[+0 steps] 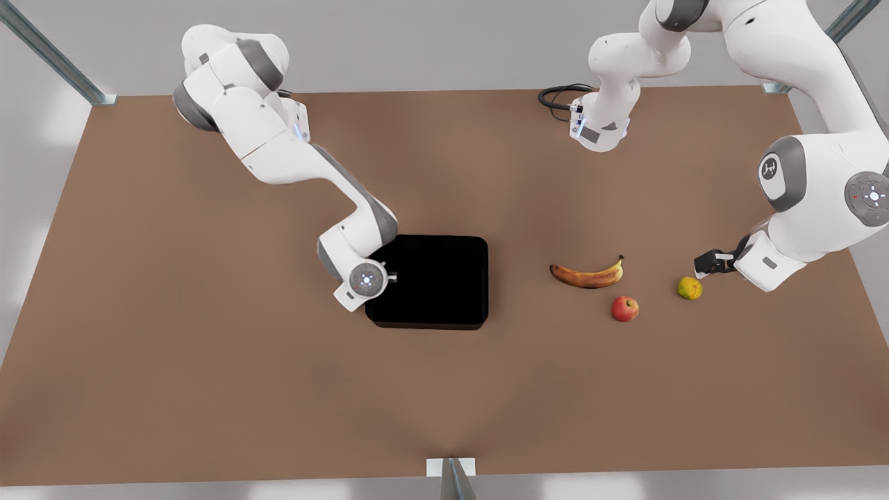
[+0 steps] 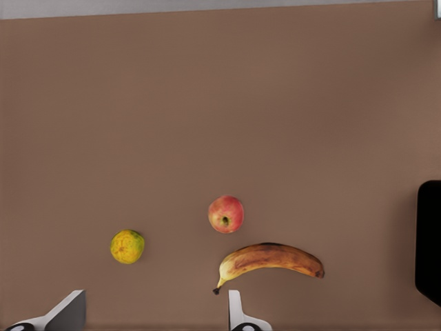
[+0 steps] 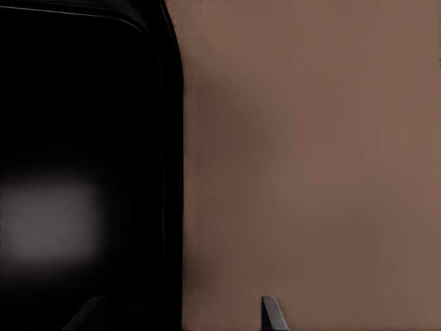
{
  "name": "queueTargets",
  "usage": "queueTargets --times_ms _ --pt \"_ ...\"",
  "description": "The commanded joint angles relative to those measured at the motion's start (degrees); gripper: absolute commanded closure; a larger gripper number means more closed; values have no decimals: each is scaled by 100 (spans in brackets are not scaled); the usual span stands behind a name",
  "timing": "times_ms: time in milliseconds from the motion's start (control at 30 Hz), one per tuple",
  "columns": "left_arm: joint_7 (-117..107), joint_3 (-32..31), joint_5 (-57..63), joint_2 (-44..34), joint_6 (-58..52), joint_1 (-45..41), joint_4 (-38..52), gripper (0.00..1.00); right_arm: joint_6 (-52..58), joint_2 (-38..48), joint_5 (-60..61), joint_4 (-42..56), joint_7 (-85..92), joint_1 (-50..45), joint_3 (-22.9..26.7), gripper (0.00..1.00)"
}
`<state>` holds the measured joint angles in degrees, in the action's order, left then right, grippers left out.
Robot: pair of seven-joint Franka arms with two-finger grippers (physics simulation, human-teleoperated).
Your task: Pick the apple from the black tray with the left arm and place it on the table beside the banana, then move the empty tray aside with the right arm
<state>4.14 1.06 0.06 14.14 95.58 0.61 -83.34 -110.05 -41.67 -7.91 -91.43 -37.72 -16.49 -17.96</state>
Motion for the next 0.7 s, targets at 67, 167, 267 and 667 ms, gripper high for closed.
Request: queueTargets --times_ms 67,167,267,667 --pt "-1 0 20 -8 -4 0 -6 0 -16 -8 492 11 -280 75 12 38" --pt "-9 0 11 -8 -13 0 -15 0 2 -8 536 11 -289 75 21 48" --pt "-9 0 3 -8 -22 9 -7 0 10 -8 623 20 -271 111 21 57" --pt "8 0 20 -8 -22 9 -15 0 168 10 870 55 -263 119 21 89"
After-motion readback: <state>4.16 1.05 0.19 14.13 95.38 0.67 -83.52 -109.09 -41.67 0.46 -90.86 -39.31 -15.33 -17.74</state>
